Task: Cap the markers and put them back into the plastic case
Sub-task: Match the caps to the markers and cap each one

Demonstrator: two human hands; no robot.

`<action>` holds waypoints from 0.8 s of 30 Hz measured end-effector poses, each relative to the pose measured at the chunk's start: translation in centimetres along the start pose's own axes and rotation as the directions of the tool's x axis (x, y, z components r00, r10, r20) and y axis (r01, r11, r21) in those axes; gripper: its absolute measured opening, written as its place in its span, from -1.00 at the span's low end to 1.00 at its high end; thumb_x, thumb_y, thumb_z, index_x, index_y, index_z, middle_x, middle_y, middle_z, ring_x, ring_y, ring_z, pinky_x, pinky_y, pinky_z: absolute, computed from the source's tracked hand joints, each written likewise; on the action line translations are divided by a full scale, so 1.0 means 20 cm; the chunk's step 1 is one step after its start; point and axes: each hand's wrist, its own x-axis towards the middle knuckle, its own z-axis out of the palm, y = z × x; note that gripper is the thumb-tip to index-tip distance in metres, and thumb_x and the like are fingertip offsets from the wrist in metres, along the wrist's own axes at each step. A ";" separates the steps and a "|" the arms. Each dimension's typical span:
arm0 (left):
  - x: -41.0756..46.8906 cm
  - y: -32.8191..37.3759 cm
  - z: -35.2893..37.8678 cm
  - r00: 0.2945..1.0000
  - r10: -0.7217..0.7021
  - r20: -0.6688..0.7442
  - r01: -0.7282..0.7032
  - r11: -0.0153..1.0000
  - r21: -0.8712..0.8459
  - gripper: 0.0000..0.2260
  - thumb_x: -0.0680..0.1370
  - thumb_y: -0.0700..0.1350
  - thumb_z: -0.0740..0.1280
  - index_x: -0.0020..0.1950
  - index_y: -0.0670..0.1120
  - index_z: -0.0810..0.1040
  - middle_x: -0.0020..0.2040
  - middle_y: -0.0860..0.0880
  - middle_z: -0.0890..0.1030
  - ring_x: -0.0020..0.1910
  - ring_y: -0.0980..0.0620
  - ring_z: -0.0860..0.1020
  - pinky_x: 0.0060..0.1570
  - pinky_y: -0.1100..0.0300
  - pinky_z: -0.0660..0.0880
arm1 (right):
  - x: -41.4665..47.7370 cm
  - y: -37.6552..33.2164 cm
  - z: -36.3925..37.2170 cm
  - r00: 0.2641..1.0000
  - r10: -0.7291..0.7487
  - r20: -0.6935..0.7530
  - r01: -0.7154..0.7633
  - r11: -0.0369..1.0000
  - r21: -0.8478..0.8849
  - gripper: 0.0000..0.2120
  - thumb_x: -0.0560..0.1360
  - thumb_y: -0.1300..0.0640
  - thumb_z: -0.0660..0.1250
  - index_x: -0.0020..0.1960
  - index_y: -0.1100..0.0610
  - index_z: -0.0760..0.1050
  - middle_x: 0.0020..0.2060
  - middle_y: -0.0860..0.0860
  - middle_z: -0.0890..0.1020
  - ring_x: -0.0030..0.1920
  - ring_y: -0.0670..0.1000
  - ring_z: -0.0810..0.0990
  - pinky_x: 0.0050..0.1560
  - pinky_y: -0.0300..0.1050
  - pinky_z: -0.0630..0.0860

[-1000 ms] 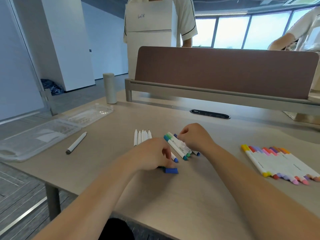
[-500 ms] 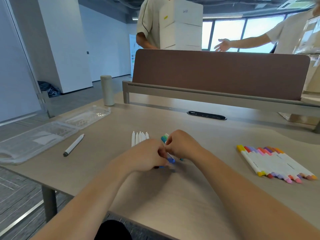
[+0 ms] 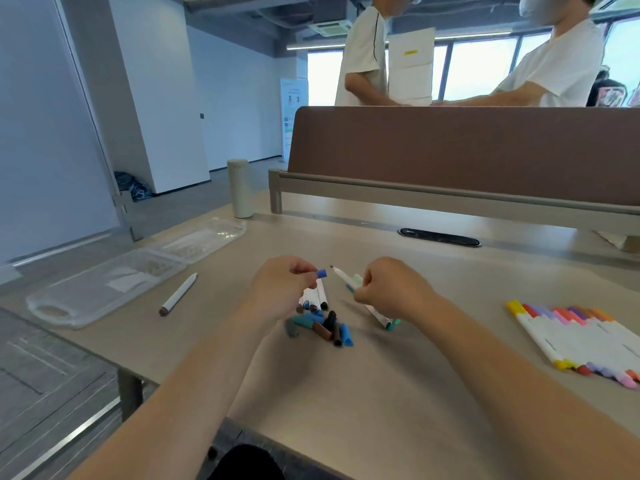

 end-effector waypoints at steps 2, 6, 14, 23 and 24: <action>0.01 -0.01 -0.01 0.999 -0.026 -0.022 0.026 1.000 -0.014 -0.89 0.55 -0.19 0.33 -0.06 -0.02 0.64 -0.23 0.07 0.67 -0.32 0.06 0.46 -0.20 0.10 0.50 | -0.01 0.01 -0.04 0.999 -0.036 0.026 0.032 0.993 0.116 -0.82 0.47 0.10 0.39 -0.19 0.23 0.60 -0.26 0.16 0.64 -0.37 0.03 0.53 -0.32 -0.15 0.44; 0.02 -0.02 0.00 0.998 -0.058 -0.029 0.057 0.997 -0.046 -0.89 0.58 -0.19 0.32 0.00 -0.03 0.63 -0.16 -0.01 0.67 -0.28 0.06 0.47 -0.16 0.09 0.49 | -0.06 0.03 -0.06 0.989 -0.132 0.064 0.115 0.968 0.222 -0.89 0.46 0.16 0.41 -0.24 0.07 0.56 -0.22 0.03 0.68 -0.28 0.01 0.59 -0.33 -0.21 0.45; 0.02 -0.01 0.01 0.998 -0.050 -0.024 0.049 0.998 -0.027 -0.86 0.59 -0.20 0.29 0.05 -0.05 0.62 -0.16 0.00 0.65 -0.26 0.06 0.46 -0.15 0.11 0.49 | -0.09 0.04 -0.06 0.975 -0.195 0.108 0.157 0.943 0.292 -0.89 0.49 0.17 0.40 -0.19 0.02 0.55 -0.21 -0.02 0.69 -0.30 -0.08 0.53 -0.33 -0.27 0.39; 0.01 -0.01 0.01 0.999 -0.039 -0.032 0.039 0.999 0.004 -0.87 0.60 -0.21 0.29 0.02 -0.01 0.60 -0.11 -0.02 0.65 -0.23 0.06 0.48 -0.09 0.10 0.52 | -0.09 0.04 -0.04 0.970 -0.204 0.130 0.163 0.948 0.273 -0.93 0.49 0.13 0.42 -0.15 0.00 0.57 -0.20 -0.06 0.66 -0.19 -0.07 0.56 -0.19 -0.22 0.42; 0.01 -0.01 0.01 0.999 -0.038 -0.023 0.038 0.999 0.013 -0.87 0.59 -0.21 0.30 0.02 -0.01 0.61 -0.11 -0.02 0.65 -0.23 0.06 0.48 -0.11 0.11 0.52 | -0.09 0.04 -0.04 0.970 -0.204 0.133 0.162 0.949 0.270 -0.92 0.49 0.13 0.42 -0.15 -0.01 0.57 -0.20 -0.06 0.66 -0.18 -0.06 0.56 -0.18 -0.21 0.43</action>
